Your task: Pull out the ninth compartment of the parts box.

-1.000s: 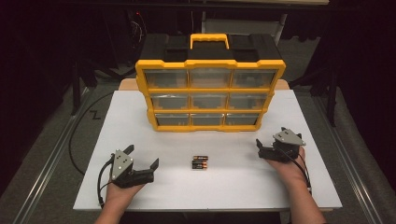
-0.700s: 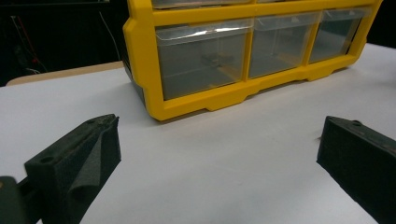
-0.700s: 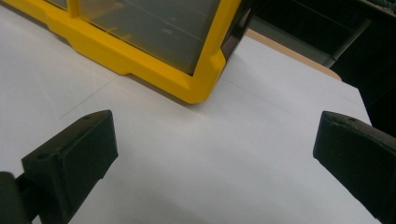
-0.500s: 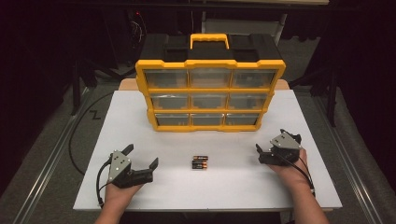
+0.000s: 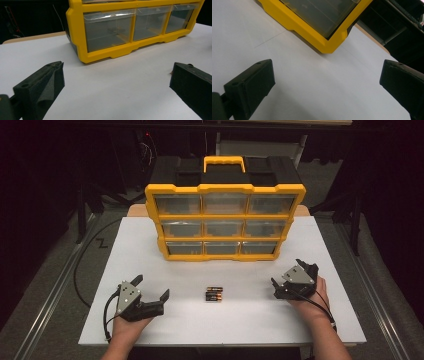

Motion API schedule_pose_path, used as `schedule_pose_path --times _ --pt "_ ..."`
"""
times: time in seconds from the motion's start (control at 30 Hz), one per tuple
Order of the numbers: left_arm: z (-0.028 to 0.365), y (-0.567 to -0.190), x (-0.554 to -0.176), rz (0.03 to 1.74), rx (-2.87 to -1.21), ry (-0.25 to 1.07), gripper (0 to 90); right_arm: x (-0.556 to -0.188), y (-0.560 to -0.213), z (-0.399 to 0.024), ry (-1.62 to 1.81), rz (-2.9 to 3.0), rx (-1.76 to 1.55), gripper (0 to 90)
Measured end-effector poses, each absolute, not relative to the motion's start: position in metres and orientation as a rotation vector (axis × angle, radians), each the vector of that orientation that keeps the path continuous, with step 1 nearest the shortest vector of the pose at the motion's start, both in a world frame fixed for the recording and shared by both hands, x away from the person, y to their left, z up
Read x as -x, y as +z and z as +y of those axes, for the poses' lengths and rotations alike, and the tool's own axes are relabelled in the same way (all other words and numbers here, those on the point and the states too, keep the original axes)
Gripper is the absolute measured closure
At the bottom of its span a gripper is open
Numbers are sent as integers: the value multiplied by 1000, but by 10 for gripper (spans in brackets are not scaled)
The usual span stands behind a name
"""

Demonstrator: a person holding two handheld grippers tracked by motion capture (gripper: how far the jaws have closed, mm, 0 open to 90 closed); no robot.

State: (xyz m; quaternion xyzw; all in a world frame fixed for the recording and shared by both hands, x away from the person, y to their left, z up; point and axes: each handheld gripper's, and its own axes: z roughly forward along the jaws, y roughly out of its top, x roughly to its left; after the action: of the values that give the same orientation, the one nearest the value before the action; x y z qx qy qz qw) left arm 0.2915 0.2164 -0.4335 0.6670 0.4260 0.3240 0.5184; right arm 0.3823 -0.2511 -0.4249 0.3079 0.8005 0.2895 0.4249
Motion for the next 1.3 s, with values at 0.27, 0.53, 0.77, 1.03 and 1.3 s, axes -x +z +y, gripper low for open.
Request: schedule_pose_path --times 0.27,0.53,0.77,1.03,1.3 --pt "214 -433 -291 997 -1615 770 3 -380 -426 -247 657 1988 -668 10" --pt "215 -433 -291 991 -1613 778 3 -378 -428 -241 586 1986 -584 10" --pt "214 -433 -291 984 -1614 777 3 -374 -429 -232 498 1980 -473 10" --pt "214 -433 -291 976 -1622 774 4 -372 -430 -225 437 1968 -394 10" --pt "213 -433 -291 972 -1622 775 5 -369 -430 -221 388 1948 -345 11"
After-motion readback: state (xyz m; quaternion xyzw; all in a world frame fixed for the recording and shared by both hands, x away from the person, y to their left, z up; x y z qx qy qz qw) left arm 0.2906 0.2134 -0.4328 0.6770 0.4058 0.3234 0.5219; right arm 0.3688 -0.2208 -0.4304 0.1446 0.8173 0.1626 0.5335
